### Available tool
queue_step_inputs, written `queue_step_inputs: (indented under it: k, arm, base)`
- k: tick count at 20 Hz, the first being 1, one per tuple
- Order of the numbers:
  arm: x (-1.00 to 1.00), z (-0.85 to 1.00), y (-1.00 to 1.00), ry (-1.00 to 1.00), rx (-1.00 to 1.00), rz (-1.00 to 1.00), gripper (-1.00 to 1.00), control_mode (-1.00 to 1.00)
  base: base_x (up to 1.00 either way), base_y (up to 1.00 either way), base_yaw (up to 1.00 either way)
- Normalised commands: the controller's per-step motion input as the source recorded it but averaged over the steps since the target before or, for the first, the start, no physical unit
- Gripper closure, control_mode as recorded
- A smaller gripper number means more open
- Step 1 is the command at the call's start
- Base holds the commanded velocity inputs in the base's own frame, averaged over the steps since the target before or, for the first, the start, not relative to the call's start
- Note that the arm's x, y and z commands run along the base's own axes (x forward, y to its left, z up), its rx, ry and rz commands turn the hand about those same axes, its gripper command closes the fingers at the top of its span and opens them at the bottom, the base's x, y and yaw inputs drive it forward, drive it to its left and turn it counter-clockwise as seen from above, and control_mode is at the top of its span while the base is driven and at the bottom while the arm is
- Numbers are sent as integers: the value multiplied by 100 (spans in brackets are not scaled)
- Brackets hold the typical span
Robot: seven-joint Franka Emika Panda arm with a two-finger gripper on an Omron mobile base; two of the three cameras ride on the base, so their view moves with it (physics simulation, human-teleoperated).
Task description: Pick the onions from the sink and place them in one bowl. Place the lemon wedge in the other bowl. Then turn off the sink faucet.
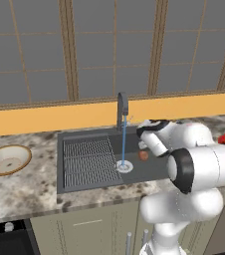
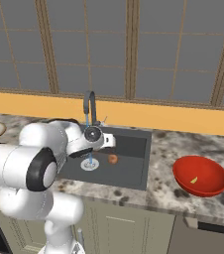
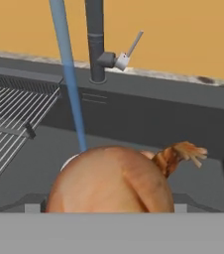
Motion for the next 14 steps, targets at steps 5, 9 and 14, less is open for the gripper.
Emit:
queue_step_inputs:
  k: [5, 9, 14]
  arm:
    - [-19, 84, -6, 9, 0, 0, 100, -100]
    - [-22, 90, -3, 16, 0, 0, 100, -100]
    - [-37, 67, -8, 18, 0, 0, 100, -100]
  base:
    - [0, 0, 0]
    - [0, 0, 0]
    - [0, 0, 0]
